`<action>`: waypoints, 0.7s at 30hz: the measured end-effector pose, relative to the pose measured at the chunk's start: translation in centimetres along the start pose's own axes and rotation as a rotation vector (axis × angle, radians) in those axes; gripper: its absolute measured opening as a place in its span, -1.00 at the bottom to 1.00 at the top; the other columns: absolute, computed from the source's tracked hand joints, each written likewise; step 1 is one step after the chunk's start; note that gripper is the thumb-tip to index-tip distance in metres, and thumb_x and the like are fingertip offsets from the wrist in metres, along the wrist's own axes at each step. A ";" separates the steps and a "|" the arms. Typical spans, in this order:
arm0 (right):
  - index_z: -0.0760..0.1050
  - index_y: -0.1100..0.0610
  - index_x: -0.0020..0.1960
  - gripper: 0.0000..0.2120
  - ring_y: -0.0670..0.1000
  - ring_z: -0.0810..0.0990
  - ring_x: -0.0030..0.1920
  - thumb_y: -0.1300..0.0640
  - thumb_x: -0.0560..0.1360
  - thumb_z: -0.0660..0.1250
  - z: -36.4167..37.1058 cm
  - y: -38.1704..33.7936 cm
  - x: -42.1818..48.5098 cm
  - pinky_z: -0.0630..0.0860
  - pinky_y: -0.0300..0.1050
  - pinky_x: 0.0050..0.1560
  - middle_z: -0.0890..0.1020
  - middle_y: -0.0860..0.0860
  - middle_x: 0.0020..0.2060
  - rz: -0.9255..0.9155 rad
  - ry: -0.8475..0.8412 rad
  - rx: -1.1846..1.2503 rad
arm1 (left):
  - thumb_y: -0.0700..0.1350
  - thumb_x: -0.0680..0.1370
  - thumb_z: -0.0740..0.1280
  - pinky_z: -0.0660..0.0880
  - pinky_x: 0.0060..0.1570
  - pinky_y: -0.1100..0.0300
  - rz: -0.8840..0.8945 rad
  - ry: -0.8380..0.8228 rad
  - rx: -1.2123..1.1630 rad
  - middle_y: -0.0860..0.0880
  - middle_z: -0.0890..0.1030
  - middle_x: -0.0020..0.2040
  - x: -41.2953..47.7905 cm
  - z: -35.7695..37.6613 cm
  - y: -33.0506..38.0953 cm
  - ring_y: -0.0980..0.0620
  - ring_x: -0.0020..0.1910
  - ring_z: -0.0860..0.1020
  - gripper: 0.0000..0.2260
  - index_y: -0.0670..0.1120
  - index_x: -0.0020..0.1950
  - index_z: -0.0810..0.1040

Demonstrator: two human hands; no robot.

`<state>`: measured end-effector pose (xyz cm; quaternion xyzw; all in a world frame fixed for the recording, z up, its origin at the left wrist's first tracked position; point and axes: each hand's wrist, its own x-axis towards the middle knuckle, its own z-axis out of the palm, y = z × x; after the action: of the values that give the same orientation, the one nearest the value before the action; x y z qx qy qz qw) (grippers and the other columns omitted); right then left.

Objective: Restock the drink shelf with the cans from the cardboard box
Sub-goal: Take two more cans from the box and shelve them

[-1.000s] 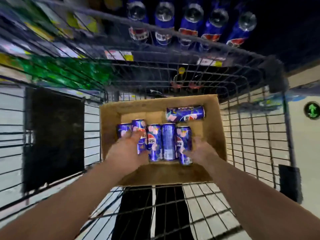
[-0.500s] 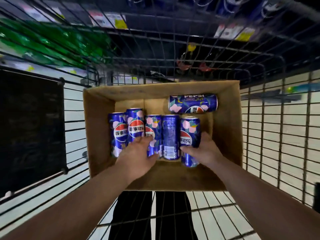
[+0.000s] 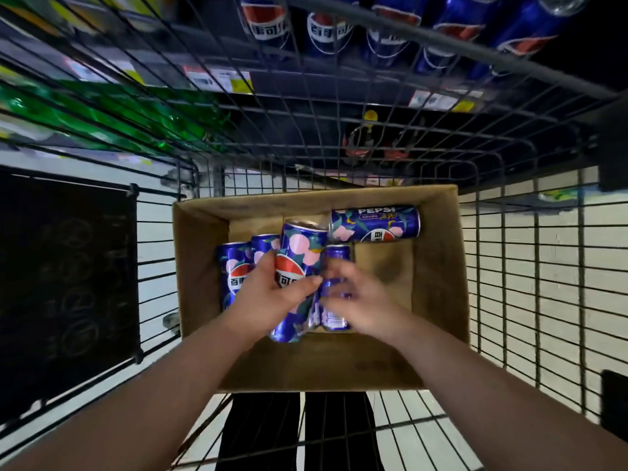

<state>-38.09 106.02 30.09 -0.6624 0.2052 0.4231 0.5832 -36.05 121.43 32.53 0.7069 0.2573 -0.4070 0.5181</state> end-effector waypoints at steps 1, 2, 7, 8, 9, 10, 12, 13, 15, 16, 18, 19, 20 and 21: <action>0.43 0.08 0.20 -0.61 -0.04 0.56 -0.09 0.34 0.43 0.35 -0.6 0.4 0.9 0.54 -0.23 -0.05 0.54 -0.11 -0.12 0.049 0.114 0.062 | -0.04 0.38 0.48 0.55 0.12 -0.03 -0.006 0.021 0.020 -0.05 0.65 0.02 0.2 -0.3 -0.3 -0.03 0.02 0.62 -0.60 -0.04 0.16 0.45; 0.46 0.11 0.15 -0.70 -0.01 0.56 -0.08 0.30 0.44 0.36 -1.3 1.0 1.9 0.55 -0.17 -0.04 0.54 -0.08 -0.14 0.118 0.252 0.112 | -0.04 0.38 0.49 0.55 0.13 -0.05 -0.013 0.032 0.010 -0.07 0.65 0.03 0.3 -0.6 -0.6 -0.04 0.02 0.62 -0.57 -0.05 0.18 0.43; 0.50 0.07 -0.05 -0.71 -0.03 0.55 -0.15 -0.13 0.42 0.37 -3.3 1.4 5.5 0.53 -0.11 -0.11 0.55 -0.01 -0.19 0.426 0.481 0.618 | -0.11 0.42 0.45 0.55 0.09 0.01 -0.026 0.088 -0.057 -0.04 0.64 0.01 0.6 -1.9 -2.4 -0.01 0.01 0.62 -0.70 0.05 0.08 0.44; 0.49 0.09 -0.06 -0.69 -0.06 0.54 -0.19 -0.14 0.41 0.37 -3.4 1.1 6.3 0.53 -0.16 -0.15 0.54 0.00 -0.22 0.415 0.487 0.718 | -0.12 0.43 0.44 0.56 0.07 0.06 -0.022 0.096 -0.067 -0.01 0.64 0.00 0.6 -2.1 -2.6 0.02 0.00 0.62 -0.70 0.05 0.09 0.44; 0.48 0.11 -0.02 -0.67 -0.08 0.53 -0.20 -0.13 0.42 0.37 -3.4 0.7 6.9 0.52 -0.19 -0.17 0.53 0.00 -0.22 0.392 0.496 0.795 | -0.12 0.43 0.44 0.55 0.03 0.11 -0.018 0.106 -0.067 0.03 0.64 -0.02 0.6 -2.3 -2.9 0.05 -0.01 0.62 -0.69 0.05 0.11 0.44; 0.47 0.12 0.06 -0.65 -0.09 0.52 -0.21 -0.11 0.43 0.37 -3.3 0.5 7.7 0.51 -0.22 -0.19 0.52 0.01 -0.22 0.366 0.512 0.859 | -0.11 0.42 0.44 0.55 0.01 0.15 -0.017 0.113 -0.061 0.05 0.64 -0.02 0.5 -2.6 -3.1 0.08 -0.02 0.62 -0.68 0.05 0.12 0.44; 0.45 0.11 0.17 -0.60 -0.09 0.52 -0.22 -0.07 0.43 0.39 -3.0 0.0 8.6 0.48 -0.25 -0.25 0.53 0.00 -0.22 0.359 0.555 0.926 | -0.07 0.41 0.45 0.54 -0.01 0.18 -0.020 0.128 -0.042 0.07 0.64 -0.02 0.4 -3.0 -3.6 0.11 -0.03 0.61 -0.64 0.04 0.15 0.43; 0.46 0.10 0.16 -0.61 -0.09 0.53 -0.23 -0.06 0.42 0.41 -2.9 -0.2 8.8 0.47 -0.25 -0.26 0.54 0.00 -0.22 0.376 0.579 0.938 | -0.07 0.41 0.45 0.54 -0.02 0.18 -0.023 0.135 -0.032 0.07 0.64 -0.02 0.3 -3.3 -3.8 0.11 -0.03 0.61 -0.63 0.04 0.16 0.42; 0.47 0.08 0.13 -0.62 -0.09 0.53 -0.24 -0.05 0.39 0.43 -2.8 -0.2 9.1 0.47 -0.24 -0.28 0.57 -0.01 -0.20 0.392 0.614 0.951 | -0.07 0.41 0.45 0.54 0.01 0.15 -0.031 0.141 -0.026 0.07 0.64 -0.01 0.2 -3.6 -4.1 0.10 -0.03 0.61 -0.63 0.04 0.16 0.41; 0.47 0.07 0.13 -0.61 -0.11 0.54 -0.25 -0.05 0.38 0.44 -2.7 -0.1 9.2 0.48 -0.24 -0.32 0.59 -0.02 -0.17 0.381 0.621 0.949 | -0.06 0.41 0.45 0.54 0.03 0.12 -0.037 0.140 -0.024 0.06 0.64 -0.01 0.1 -3.7 -4.2 0.08 -0.03 0.62 -0.63 0.05 0.15 0.42; 0.48 0.07 0.17 -0.57 -0.12 0.55 -0.34 -0.01 0.36 0.46 -2.5 -0.1 8.9 0.47 -0.32 -0.49 0.61 -0.03 -0.16 0.332 0.665 0.943 | -0.05 0.40 0.46 0.55 0.04 0.08 -0.046 0.138 -0.024 0.05 0.65 -0.01 -0.2 -3.8 -4.3 0.06 -0.02 0.62 -0.62 0.05 0.15 0.42; 0.47 0.09 0.20 -0.54 -0.11 0.56 -0.39 0.03 0.35 0.47 -2.4 -0.2 8.6 0.44 -0.36 -0.55 0.62 -0.02 -0.14 0.308 0.707 0.937 | -0.05 0.40 0.46 0.55 0.03 0.08 -0.049 0.136 -0.030 0.05 0.65 -0.01 -0.3 -3.9 -4.3 0.05 -0.02 0.62 -0.61 0.04 0.16 0.43; 0.46 0.09 0.23 -0.51 -0.11 0.56 -0.40 0.06 0.34 0.48 -2.4 -0.3 8.2 0.42 -0.38 -0.57 0.63 -0.01 -0.11 0.281 0.747 0.929 | -0.05 0.39 0.47 0.56 0.02 0.09 -0.052 0.133 -0.036 0.04 0.65 -0.01 -0.5 -3.9 -4.4 0.05 -0.02 0.63 -0.60 0.04 0.17 0.43; 0.44 0.10 0.23 -0.51 -0.10 0.56 -0.38 0.08 0.34 0.48 -2.4 -0.6 7.8 0.42 -0.39 -0.58 0.63 0.01 -0.07 0.247 0.777 0.921 | -0.05 0.39 0.47 0.56 0.00 0.10 -0.052 0.130 -0.040 0.04 0.65 0.00 -0.7 -4.0 -4.3 0.05 -0.02 0.63 -0.60 0.04 0.17 0.43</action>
<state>-32.53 105.65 24.16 -0.4198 0.6395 0.0829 0.6387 -38.61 126.62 31.41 0.7143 0.3168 -0.3686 0.5035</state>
